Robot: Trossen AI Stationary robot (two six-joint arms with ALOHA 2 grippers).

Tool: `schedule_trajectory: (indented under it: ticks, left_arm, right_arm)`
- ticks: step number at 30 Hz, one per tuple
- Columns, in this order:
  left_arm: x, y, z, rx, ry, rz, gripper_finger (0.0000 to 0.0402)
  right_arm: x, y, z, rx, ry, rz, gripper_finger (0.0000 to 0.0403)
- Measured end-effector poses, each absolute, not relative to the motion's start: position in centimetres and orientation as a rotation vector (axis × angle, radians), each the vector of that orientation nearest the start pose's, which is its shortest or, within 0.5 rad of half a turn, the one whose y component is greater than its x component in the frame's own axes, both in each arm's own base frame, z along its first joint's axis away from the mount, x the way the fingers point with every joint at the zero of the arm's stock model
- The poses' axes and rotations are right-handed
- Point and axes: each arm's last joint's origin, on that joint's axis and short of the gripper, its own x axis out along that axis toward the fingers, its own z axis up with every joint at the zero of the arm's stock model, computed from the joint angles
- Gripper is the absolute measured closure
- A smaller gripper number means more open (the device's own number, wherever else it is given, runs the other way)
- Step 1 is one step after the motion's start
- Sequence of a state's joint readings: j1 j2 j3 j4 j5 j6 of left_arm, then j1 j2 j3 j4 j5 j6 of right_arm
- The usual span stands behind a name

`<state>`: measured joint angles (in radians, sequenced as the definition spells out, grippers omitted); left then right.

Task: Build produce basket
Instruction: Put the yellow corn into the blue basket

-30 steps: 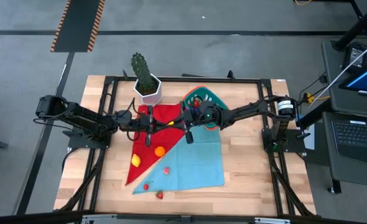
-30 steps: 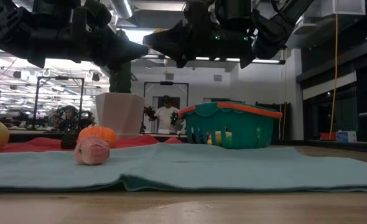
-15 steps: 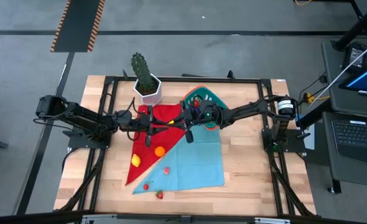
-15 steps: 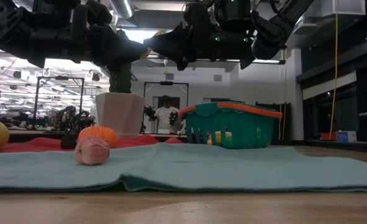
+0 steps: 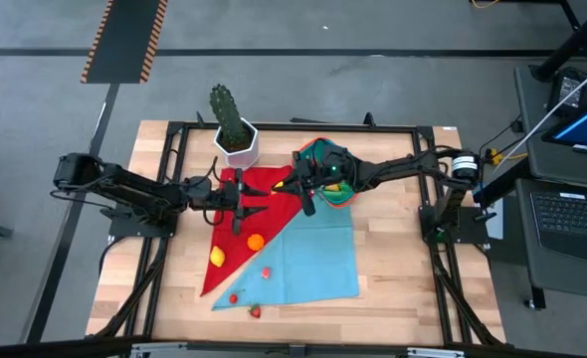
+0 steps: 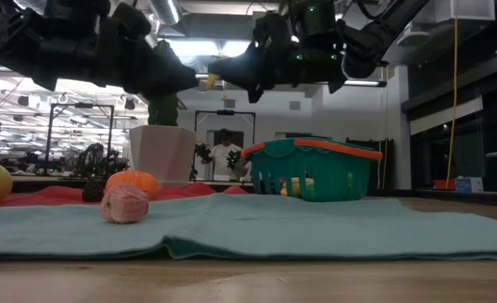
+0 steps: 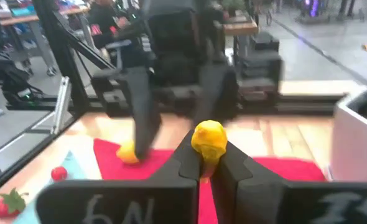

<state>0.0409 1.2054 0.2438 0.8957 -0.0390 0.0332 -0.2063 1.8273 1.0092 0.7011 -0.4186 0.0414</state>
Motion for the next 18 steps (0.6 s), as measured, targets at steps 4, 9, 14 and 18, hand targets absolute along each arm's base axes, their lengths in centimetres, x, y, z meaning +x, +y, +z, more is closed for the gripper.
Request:
schedule_trajectory:
  ticks: [4, 9, 14, 18]
  left_arm:
    - [20.1, 0.9, 18.7, 0.039, 0.007, 0.079, 0.0234]
    - [18.1, 0.8, 18.3, 0.037, 0.011, 0.079, 0.0240]
    - [16.6, 0.8, 18.0, 0.031, -0.002, 0.080, 0.0236]
    - [15.9, 0.8, 17.7, 0.031, -0.013, 0.080, 0.0234]
  right_arm:
    - [38.1, -7.1, 21.2, 0.066, 0.168, 0.200, 0.0386]
    - [38.1, -7.3, 21.1, 0.046, 0.179, 0.191, 0.0386]
    - [37.7, -8.9, 21.0, 0.063, 0.198, 0.123, 0.0386]
    - [37.0, -10.4, 21.4, 0.080, 0.209, 0.083, 0.0386]
